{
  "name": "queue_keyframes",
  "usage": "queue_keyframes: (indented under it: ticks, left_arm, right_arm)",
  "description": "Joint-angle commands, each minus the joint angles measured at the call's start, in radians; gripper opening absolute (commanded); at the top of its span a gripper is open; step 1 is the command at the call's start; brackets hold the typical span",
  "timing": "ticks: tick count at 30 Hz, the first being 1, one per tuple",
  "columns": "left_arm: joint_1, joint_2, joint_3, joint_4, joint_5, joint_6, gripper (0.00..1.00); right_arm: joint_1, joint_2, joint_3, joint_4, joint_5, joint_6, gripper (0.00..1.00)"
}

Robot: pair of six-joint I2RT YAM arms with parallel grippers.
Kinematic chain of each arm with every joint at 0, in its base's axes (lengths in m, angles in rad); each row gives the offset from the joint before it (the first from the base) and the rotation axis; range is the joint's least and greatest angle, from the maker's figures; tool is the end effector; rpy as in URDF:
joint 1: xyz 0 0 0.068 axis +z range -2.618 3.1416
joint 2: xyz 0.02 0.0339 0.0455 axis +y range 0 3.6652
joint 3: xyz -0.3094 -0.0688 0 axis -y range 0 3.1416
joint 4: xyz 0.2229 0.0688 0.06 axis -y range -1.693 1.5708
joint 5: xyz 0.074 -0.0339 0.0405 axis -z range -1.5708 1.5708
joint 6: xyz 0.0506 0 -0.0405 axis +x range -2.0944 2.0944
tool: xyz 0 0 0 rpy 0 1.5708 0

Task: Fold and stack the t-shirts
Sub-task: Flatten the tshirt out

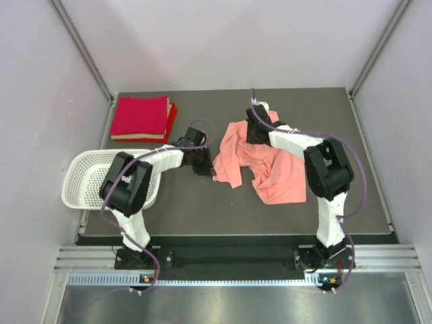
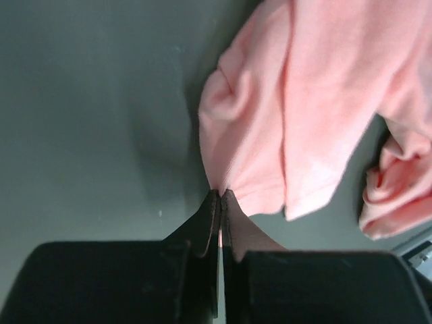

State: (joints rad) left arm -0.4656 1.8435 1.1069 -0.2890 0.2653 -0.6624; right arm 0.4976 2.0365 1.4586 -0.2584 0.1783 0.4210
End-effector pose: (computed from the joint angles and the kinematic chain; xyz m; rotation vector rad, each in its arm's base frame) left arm 0.3268 -0.1791 0.2012 -0.1669 2.7280 -0.7162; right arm 0.4097 0.2123 0.2266 -0.0094 2.4008 0.2170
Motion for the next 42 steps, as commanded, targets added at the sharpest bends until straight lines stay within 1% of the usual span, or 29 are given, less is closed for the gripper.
queue_keyframes:
  ticks: [1,2,3,4,5,6,7,12,14,15,18,19,20,21,22,23,24,26,28,29,30,31,34,35,37,38,39,41,42]
  left_arm:
    - [0.002,-0.131,-0.010,-0.016,0.012,0.015,0.00]
    - [0.002,-0.153,-0.009,-0.045,-0.003,0.015,0.00]
    - [0.002,-0.199,-0.009,-0.064,-0.035,0.017,0.00]
    - [0.002,-0.220,-0.012,-0.093,-0.050,0.020,0.00]
    - [0.002,-0.242,-0.015,-0.093,-0.063,0.024,0.00]
    - [0.002,-0.281,-0.018,-0.122,-0.078,0.035,0.00]
    - [0.004,-0.297,-0.016,-0.139,-0.107,0.040,0.00]
    - [0.008,-0.357,-0.002,-0.228,-0.208,0.072,0.00]
    - [0.008,-0.360,-0.018,-0.242,-0.221,0.073,0.00]
    - [0.008,-0.354,-0.027,-0.242,-0.216,0.073,0.00]
    - [0.010,-0.320,-0.074,-0.248,-0.244,0.061,0.00]
    - [0.012,-0.311,-0.091,-0.257,-0.254,0.057,0.05]
    - [0.012,-0.306,-0.097,-0.262,-0.277,0.053,0.22]
    - [0.012,-0.294,-0.096,-0.263,-0.290,0.049,0.33]
    - [0.012,-0.288,-0.079,-0.269,-0.291,0.049,0.40]
    - [0.012,-0.274,-0.062,-0.274,-0.293,0.049,0.48]
    - [0.013,-0.268,-0.039,-0.276,-0.288,0.055,0.51]
    - [0.013,-0.239,0.049,-0.277,-0.273,0.066,0.54]
    - [0.013,-0.218,0.141,-0.265,-0.198,0.104,0.54]
    - [0.012,-0.198,0.168,-0.257,-0.166,0.144,0.54]
    - [0.010,-0.185,0.189,-0.230,-0.122,0.165,0.55]
    - [0.010,-0.172,0.221,-0.216,-0.101,0.181,0.55]
    - [0.010,-0.086,0.310,-0.248,-0.046,0.208,0.55]
    - [0.010,-0.038,0.326,-0.245,-0.043,0.219,0.55]
    - [0.013,0.015,0.395,-0.216,-0.049,0.224,0.55]
    - [0.019,0.087,0.434,-0.216,-0.037,0.225,0.55]
    - [0.024,0.129,0.538,-0.238,-0.025,0.222,0.55]
    - [0.027,0.239,0.644,-0.283,-0.009,0.219,0.54]
    - [0.025,0.269,0.727,-0.308,-0.009,0.221,0.54]
  right_arm:
    - [0.010,-0.175,0.051,-0.071,0.208,-0.013,0.00]
    - [0.010,-0.215,0.045,-0.126,0.290,-0.019,0.00]
    - [0.006,-0.299,0.027,-0.157,0.335,-0.019,0.00]
    - [-0.008,-0.341,0.014,-0.235,0.415,-0.010,0.00]
    - [-0.008,-0.381,0.002,-0.235,0.447,-0.002,0.00]
    - [-0.039,-0.418,-0.038,-0.299,0.469,0.005,0.00]
    - [-0.060,-0.494,-0.064,-0.324,0.486,0.013,0.00]
    - [-0.269,-0.715,-0.309,-0.413,0.471,0.071,0.00]
    - [-0.327,-0.755,-0.372,-0.449,0.435,0.090,0.00]
    - [-0.376,-0.786,-0.433,-0.450,0.425,0.090,0.00]
    - [-0.451,-0.811,-0.533,-0.423,0.382,0.093,0.00]
    - [-0.467,-0.806,-0.550,-0.397,0.368,0.088,0.00]
    - [-0.488,-0.799,-0.560,-0.387,0.342,0.085,0.03]
    - [-0.490,-0.771,-0.552,-0.380,0.322,0.079,0.06]
    - [-0.490,-0.757,-0.538,-0.371,0.294,0.053,0.12]
    - [-0.490,-0.740,-0.496,-0.352,0.233,0.038,0.28]
    - [-0.488,-0.708,-0.471,-0.346,0.199,0.023,0.33]
    - [-0.490,-0.678,-0.385,-0.338,0.133,-0.016,0.40]
    - [-0.488,-0.639,-0.337,-0.325,0.103,-0.051,0.43]
    - [-0.488,-0.627,-0.299,-0.311,0.092,-0.066,0.48]
    - [-0.488,-0.593,-0.278,-0.295,0.081,-0.080,0.49]
    - [-0.490,-0.573,-0.258,-0.286,0.069,-0.115,0.50]
    - [-0.524,-0.471,-0.183,-0.289,0.006,-0.133,0.51]
    - [-0.525,-0.417,-0.146,-0.292,-0.011,-0.125,0.51]
    - [-0.525,-0.371,-0.106,-0.303,-0.045,-0.076,0.50]
    - [-0.525,-0.336,-0.074,-0.303,-0.056,-0.058,0.50]
    - [-0.525,-0.319,-0.064,-0.279,-0.066,-0.032,0.50]
    - [-0.512,-0.297,-0.079,-0.182,-0.140,-0.045,0.53]
    - [-0.505,-0.289,-0.086,-0.135,-0.169,-0.062,0.54]
